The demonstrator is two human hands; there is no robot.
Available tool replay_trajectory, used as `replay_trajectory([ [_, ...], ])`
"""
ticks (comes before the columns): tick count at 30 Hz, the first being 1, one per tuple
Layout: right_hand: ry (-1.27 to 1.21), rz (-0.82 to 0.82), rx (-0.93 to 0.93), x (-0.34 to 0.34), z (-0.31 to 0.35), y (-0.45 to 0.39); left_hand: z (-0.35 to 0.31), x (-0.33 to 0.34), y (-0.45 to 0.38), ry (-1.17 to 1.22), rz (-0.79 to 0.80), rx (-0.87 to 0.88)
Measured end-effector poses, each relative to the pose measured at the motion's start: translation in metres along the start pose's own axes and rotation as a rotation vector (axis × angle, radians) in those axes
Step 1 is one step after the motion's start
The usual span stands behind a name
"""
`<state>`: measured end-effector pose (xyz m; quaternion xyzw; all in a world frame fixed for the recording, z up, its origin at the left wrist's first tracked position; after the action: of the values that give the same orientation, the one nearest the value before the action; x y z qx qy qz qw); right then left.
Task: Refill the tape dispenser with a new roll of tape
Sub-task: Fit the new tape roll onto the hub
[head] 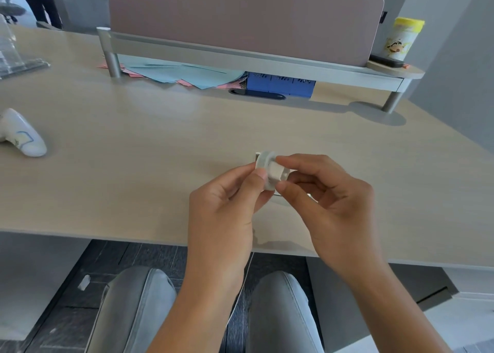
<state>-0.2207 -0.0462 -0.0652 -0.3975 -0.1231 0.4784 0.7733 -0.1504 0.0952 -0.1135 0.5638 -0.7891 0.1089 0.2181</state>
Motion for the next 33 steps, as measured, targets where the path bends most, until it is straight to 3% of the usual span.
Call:
replay_trajectory([
  [9, 0.144, 0.111, -0.122, 0.009, 0.005, -0.001, 0.004, -0.006, -0.001, -0.007, -0.019, 0.002],
  [18, -0.095, 0.017, 0.035, 0.007, -0.006, 0.005, 0.008, -0.010, 0.001, -0.001, -0.008, -0.016],
  [28, -0.060, -0.033, 0.085, 0.007, -0.008, 0.007, 0.011, -0.013, 0.001, -0.018, -0.027, -0.004],
  [33, -0.149, -0.114, 0.235, -0.002, -0.019, 0.008, 0.013, -0.011, 0.001, -0.022, -0.007, -0.019],
])
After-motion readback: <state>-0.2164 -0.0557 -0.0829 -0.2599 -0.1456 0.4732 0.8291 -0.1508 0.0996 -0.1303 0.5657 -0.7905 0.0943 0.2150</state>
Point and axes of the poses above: each hand's wrist, its own y-axis away from the middle knuckle, its own x-axis out of the palm, z = x × y, the point moved 10 cm from there along -y, towards the middle knuckle, and after that the axes turned 14 degrees about -x, right-handed, at the moved point
